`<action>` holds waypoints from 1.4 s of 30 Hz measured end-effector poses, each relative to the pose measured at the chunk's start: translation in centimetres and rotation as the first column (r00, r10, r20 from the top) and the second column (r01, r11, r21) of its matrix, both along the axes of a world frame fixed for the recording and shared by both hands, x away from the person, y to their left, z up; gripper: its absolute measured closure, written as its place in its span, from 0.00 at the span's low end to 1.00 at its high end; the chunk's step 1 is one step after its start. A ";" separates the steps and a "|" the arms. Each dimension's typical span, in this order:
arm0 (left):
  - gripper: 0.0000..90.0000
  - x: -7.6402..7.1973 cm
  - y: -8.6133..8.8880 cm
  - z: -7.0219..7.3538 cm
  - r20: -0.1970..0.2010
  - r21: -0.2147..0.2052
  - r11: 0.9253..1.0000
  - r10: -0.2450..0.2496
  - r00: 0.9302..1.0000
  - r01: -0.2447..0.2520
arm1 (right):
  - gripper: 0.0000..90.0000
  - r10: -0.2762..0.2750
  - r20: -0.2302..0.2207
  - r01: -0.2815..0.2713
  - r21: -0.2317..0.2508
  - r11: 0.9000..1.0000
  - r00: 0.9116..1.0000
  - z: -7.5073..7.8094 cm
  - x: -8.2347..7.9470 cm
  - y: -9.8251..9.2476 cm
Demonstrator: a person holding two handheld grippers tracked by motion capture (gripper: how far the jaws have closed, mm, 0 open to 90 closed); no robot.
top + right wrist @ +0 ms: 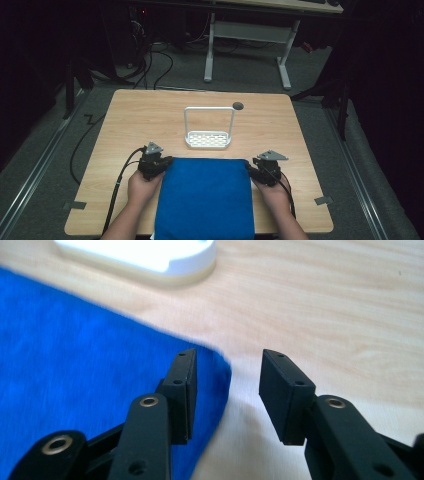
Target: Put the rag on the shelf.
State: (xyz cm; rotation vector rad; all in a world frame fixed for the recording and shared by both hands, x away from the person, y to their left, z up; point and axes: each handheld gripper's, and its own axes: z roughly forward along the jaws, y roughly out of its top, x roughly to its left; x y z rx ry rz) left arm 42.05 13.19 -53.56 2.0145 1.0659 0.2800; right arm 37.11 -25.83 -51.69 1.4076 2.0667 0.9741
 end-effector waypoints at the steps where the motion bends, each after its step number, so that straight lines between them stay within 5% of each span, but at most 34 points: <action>1: 0.96 0.0 0.0 0.0 -0.003 -0.005 1.000 0.001 1.000 -0.001 | 0.66 0.001 -0.001 -0.001 0.003 1.000 1.000 0.1 0.3 0.0; 13: 0.96 0.1 0.2 0.0 -0.015 -0.019 1.000 0.003 1.000 -0.003 | 0.76 -0.026 -0.047 0.026 -0.002 1.000 0.999 -1.2 1.4 0.5; 19: 0.97 0.1 0.2 -0.1 -0.017 -0.025 1.000 0.006 1.000 -0.007 | 0.97 0.023 -0.025 -0.024 -0.026 0.999 0.999 -1.4 1.2 0.9; 31: 0.98 -0.3 -0.1 0.1 0.022 0.013 1.000 -0.008 1.000 0.008 | 0.98 0.036 0.036 -0.036 0.004 0.999 0.999 -0.6 0.3 1.1; 42: 0.98 -1.0 0.9 0.7 0.077 -0.089 0.996 0.005 0.997 0.001 | 0.98 0.046 0.117 -0.053 0.059 0.997 0.992 1.0 -1.0 1.0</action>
